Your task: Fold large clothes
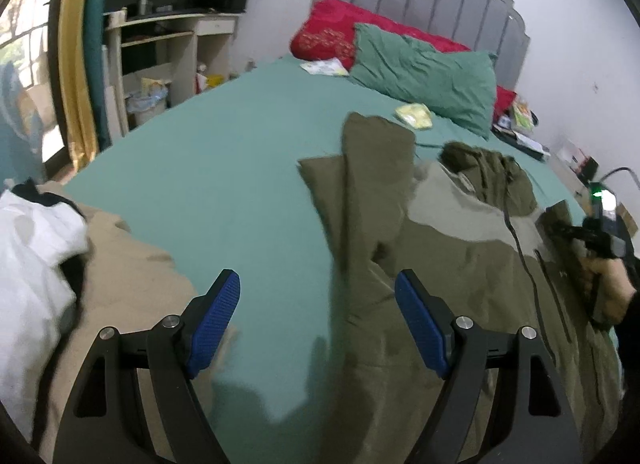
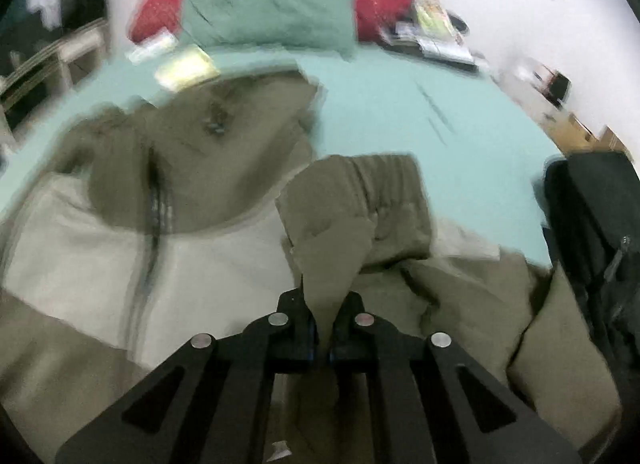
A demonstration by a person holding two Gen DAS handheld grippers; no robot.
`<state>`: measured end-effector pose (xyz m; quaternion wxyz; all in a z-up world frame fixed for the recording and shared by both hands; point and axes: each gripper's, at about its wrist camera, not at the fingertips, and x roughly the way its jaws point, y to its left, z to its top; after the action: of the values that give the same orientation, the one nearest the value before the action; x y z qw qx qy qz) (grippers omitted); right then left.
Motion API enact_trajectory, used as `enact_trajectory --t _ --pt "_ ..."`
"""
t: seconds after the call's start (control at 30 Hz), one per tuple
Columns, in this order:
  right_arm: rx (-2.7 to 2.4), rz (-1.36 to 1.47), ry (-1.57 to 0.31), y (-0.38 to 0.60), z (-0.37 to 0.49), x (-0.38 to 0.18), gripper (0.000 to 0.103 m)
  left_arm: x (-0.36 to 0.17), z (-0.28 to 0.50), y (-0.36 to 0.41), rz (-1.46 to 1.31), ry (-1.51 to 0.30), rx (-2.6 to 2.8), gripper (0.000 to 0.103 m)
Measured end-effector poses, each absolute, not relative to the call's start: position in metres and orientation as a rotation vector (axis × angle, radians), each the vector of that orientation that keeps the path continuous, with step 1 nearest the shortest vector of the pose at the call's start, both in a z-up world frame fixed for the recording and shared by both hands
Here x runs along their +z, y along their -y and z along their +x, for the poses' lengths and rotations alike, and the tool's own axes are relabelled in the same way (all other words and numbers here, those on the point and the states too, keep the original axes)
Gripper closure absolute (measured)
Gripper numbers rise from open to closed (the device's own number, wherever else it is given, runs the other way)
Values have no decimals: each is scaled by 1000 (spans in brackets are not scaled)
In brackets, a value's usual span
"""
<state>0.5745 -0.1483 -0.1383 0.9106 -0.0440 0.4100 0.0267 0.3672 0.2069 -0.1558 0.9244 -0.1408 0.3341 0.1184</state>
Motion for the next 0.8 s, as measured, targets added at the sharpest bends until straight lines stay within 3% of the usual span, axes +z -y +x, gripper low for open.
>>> enact_trajectory --t 0.17,0.33,0.5,0.6,0.67,0.73,0.8 --pt "311 -96 -687 82 532 -66 98 -147 355 -218 -323 -660 262 20" --pt "477 -94 -614 13 501 -38 98 -141 343 -226 -315 -639 268 20" --pt "550 -108 -670 -46 490 -76 97 -136 337 -243 -360 -627 262 20" --pt "536 -126 -794 -67 489 -119 94 -138 335 -251 -375 -638 270 20" --pt "547 -108 -917 -74 491 -152 80 -142 334 -257 -384 -637 257 20" --pt "528 -138 -968 -76 490 -169 52 -147 335 -260 -369 -658 281 20" --pt "536 -156 -969 -77 487 -168 42 -148 333 -263 -363 -632 267 20"
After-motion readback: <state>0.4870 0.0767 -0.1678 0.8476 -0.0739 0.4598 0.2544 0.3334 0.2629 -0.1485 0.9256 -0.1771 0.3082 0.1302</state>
